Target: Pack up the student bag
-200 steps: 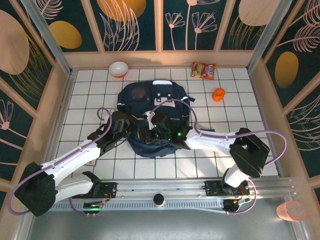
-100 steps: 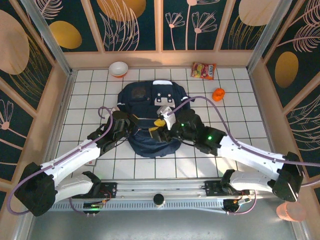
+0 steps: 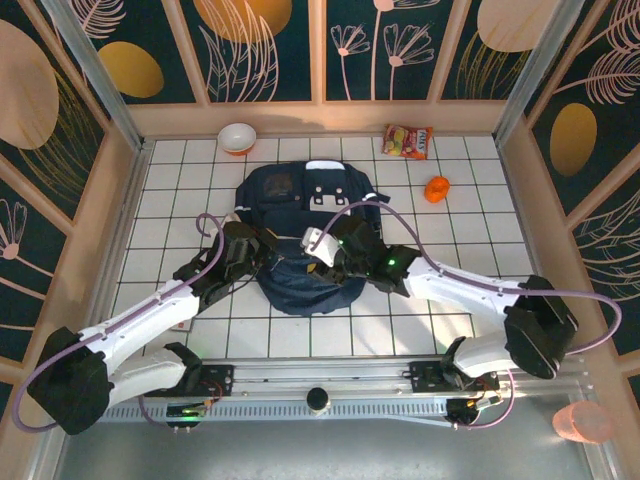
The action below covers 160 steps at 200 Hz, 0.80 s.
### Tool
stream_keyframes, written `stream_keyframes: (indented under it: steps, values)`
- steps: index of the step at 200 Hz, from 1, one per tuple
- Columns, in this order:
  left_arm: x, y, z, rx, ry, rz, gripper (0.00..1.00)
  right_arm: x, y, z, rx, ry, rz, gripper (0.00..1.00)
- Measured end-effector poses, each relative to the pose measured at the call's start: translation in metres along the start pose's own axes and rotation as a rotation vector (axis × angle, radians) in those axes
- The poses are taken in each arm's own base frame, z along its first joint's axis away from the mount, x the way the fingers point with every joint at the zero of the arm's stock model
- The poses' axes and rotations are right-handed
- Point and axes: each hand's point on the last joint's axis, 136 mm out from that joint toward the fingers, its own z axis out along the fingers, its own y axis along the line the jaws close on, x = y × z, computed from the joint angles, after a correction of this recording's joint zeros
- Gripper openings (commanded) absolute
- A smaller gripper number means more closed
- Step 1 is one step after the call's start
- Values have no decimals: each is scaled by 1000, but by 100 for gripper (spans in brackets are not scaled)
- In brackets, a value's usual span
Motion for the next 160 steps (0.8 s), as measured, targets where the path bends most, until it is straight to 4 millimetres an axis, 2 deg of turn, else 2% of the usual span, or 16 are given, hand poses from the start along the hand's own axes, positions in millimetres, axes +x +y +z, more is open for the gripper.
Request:
stream_keyframes:
  steps: [53, 67, 77, 95, 106, 116, 142, 160]
  values:
    - [3, -1, 0, 3, 16, 0, 1, -6, -24, 12, 26, -36, -7, 40]
    - [3, -1, 0, 4, 20, 1, 4, -5, -26, 15, 19, -39, -6, 28]
    - [4, -1, 0, 5, 23, 3, 10, -6, -26, 16, 9, -43, -20, 15]
    - [4, -2, -1, 9, 26, 21, 33, -6, -28, 17, -2, -48, -16, 0]
    - [4, -6, -3, 18, 30, 64, 43, -8, -31, 15, -11, -57, -2, 0]
    - [4, -13, -8, 38, 36, 108, 47, -11, -35, 13, -19, -69, 7, 0]
    - [1, -36, -29, 125, 23, 276, 49, -20, -43, 7, -45, -104, 41, 0]
    - [2, -53, -47, 200, 17, 462, 47, -22, -44, 5, -66, -112, 69, 0]
